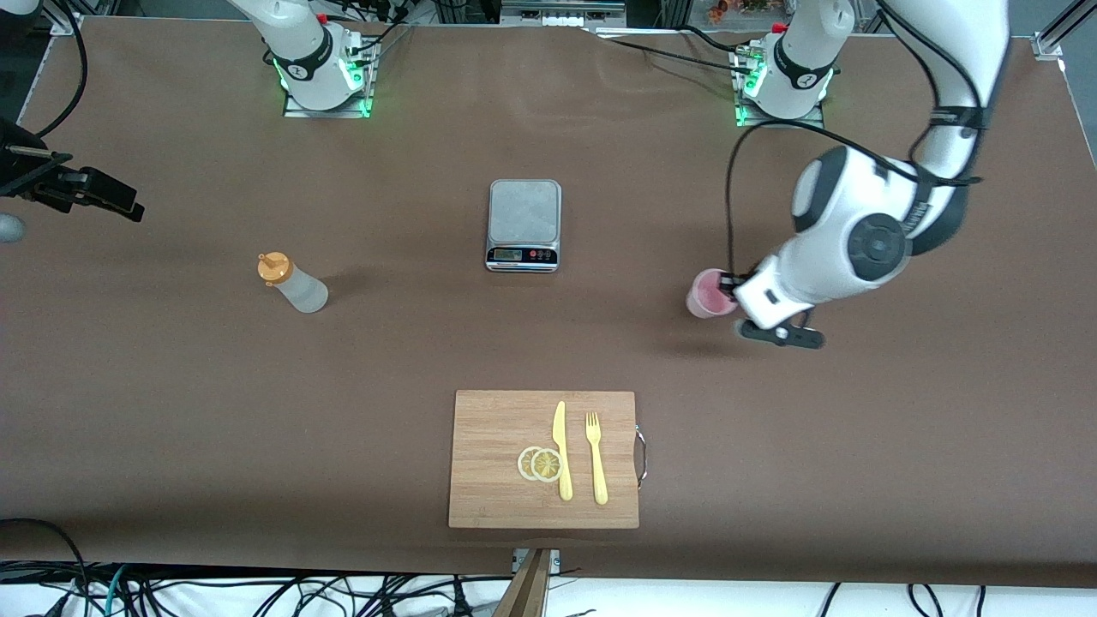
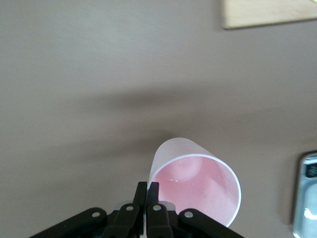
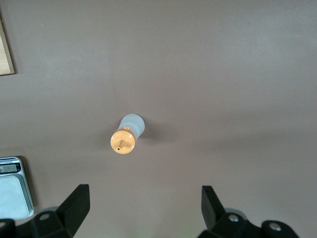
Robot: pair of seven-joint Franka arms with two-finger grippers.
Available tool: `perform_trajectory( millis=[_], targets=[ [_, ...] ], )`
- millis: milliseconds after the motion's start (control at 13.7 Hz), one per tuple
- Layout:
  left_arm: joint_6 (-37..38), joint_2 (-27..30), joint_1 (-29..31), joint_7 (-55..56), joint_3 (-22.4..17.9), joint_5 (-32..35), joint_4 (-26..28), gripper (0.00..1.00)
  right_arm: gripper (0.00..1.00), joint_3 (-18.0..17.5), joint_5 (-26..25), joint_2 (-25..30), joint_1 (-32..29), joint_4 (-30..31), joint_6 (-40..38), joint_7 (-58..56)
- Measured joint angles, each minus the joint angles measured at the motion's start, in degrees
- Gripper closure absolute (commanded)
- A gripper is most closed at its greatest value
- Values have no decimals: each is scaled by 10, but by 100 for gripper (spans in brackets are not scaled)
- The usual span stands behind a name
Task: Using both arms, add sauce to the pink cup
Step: 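Carry the pink cup with the left gripper onto the scale, then release the cup on the scale while the right gripper grasps the bottle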
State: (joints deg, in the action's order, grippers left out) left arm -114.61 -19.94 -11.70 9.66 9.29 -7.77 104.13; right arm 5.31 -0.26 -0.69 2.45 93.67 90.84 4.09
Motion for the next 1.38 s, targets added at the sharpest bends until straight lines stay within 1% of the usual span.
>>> perform_trajectory(
  millis=[146, 364, 510, 728, 874, 1019, 1165, 1238, 1383],
  targets=[
    [-5, -1, -55, 67, 7, -1, 0, 100, 0, 0, 0, 0, 0, 0, 0, 0],
    [-33, -5, -147, 172, 13, -1, 0, 100, 0, 0, 0, -1, 0, 0, 0, 0],
    [-56, -11, -196, 222, 13, -1, 0, 100, 0, 0, 0, -5, 0, 0, 1, 0],
    [-94, -27, -249, 289, 13, -1, 0, 100, 0, 0, 0, -9, 0, 0, 2, 0],
    [-116, -38, -271, 321, 13, -1, 0, 100, 0, 0, 0, -13, 0, 1, 2, -14],
    [-136, -49, -290, 349, 13, -1, 0, 100, 0, 0, 0, -24, -1, 3, 3, -63],
    [-149, -58, -303, 363, 12, -1, 0, 100, 0, 0, 3, -46, -6, 7, 6, -145],
    [-152, -62, -307, 365, 12, -1, 0, 100, 0, 1, 15, -59, -15, 9, 7, -197],
    [-154, -66, -312, 375, 12, -1, 0, 100, 0, 2, 63, -87, -47, 13, 8, -330]
  ],
)
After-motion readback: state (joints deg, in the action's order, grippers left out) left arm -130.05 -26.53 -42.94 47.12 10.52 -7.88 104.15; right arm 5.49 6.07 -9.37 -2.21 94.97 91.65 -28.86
